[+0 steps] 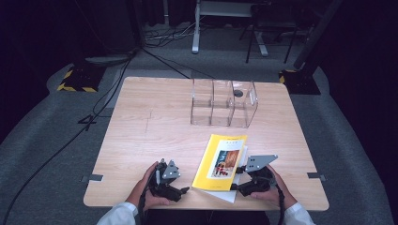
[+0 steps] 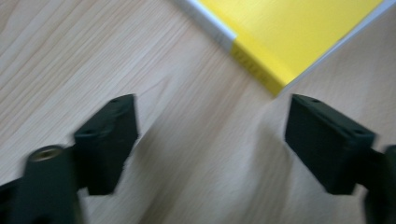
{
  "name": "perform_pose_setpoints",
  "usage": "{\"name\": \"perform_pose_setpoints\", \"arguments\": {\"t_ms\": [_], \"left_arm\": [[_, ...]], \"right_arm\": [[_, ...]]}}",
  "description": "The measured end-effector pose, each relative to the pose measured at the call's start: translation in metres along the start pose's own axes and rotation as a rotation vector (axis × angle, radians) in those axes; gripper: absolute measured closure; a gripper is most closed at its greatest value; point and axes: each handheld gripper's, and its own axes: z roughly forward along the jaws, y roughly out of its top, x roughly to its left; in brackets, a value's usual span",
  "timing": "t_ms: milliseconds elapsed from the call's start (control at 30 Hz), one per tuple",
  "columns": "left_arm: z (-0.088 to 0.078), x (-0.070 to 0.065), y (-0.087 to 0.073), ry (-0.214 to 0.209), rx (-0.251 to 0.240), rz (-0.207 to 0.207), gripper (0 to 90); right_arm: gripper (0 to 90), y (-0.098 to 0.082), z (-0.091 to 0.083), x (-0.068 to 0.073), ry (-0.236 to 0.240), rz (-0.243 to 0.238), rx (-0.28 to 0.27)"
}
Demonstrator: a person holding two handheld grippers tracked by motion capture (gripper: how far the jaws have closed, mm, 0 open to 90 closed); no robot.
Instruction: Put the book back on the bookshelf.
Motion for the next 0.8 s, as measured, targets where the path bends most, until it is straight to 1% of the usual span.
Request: {"name": "perform_pose_setpoints", "arguments": {"t_ms": [33,67,100,133,167,200,233,267,300,367,433,467,500,567,633,667,700,733,767,800], "left_arm": [[0.000,-0.003,0.003,-0.002,-0.015,0.008,19.1],[-0.001,-0.007,0.006,-0.002,-0.035,0.016,19.7],[-0.001,-0.007,0.006,-0.002,-0.035,0.016,14.8],[-0.001,-0.010,0.008,-0.008,-0.044,0.023,16.4],[0.000,-0.017,0.013,-0.018,-0.064,0.032,18.6],[0.001,-0.021,0.016,-0.016,-0.073,0.043,17.6],[0.002,-0.028,0.020,-0.014,-0.080,0.063,15.7],[0.003,-0.031,0.022,-0.017,-0.080,0.071,17.3],[0.005,-0.035,0.025,-0.033,-0.088,0.079,17.6],[0.009,-0.044,0.031,-0.042,-0.096,0.096,17.0],[0.014,-0.051,0.036,-0.033,-0.095,0.107,17.6],[0.016,-0.054,0.039,-0.018,-0.097,0.114,17.9],[0.018,-0.055,0.041,0.000,-0.095,0.113,19.0],[0.022,-0.057,0.045,0.016,-0.106,0.105,21.0],[0.025,-0.059,0.047,0.035,-0.126,0.098,25.0],[0.025,-0.059,0.047,0.035,-0.126,0.098,28.2],[0.027,-0.060,0.047,0.040,-0.135,0.094,34.0],[0.028,-0.061,0.049,0.087,-0.130,0.104,37.6],[0.028,-0.060,0.049,0.092,-0.140,0.109,42.9],[0.028,-0.060,0.049,0.092,-0.140,0.109,47.0]], "right_arm": [[39.4,0.001,0.000,0.000,-0.004,0.002,-0.012],[39.4,0.002,0.000,0.001,-0.005,0.007,-0.019],[39.4,0.002,0.000,0.001,-0.005,0.007,-0.019],[39.8,0.004,0.000,0.001,-0.006,0.014,-0.032],[39.8,0.005,0.001,0.002,-0.010,0.017,-0.037],[39.8,0.005,0.001,0.002,-0.011,0.018,-0.040],[39.8,0.006,0.001,0.003,-0.015,0.021,-0.042],[39.8,0.008,0.002,0.003,-0.020,0.024,-0.052],[39.7,0.008,0.002,0.003,-0.018,0.029,-0.058],[39.8,0.010,0.003,0.003,-0.018,0.037,-0.069],[39.8,0.012,0.003,0.003,-0.020,0.040,-0.080],[40.0,0.012,0.004,0.003,-0.021,0.040,-0.081],[40.0,0.013,0.004,0.003,-0.023,0.044,-0.086],[40.0,0.013,0.004,0.003,-0.021,0.052,-0.095],[40.0,0.014,0.005,0.003,-0.022,0.057,-0.100],[40.0,0.014,0.005,0.003,-0.022,0.059,-0.103],[40.0,0.014,0.005,0.003,-0.022,0.062,-0.106],[40.0,0.014,0.005,0.003,-0.024,0.062,-0.108],[40.0,0.014,0.005,0.003,-0.024,0.066,-0.111],[40.0,0.014,0.005,0.003,-0.023,0.069,-0.112]]}}
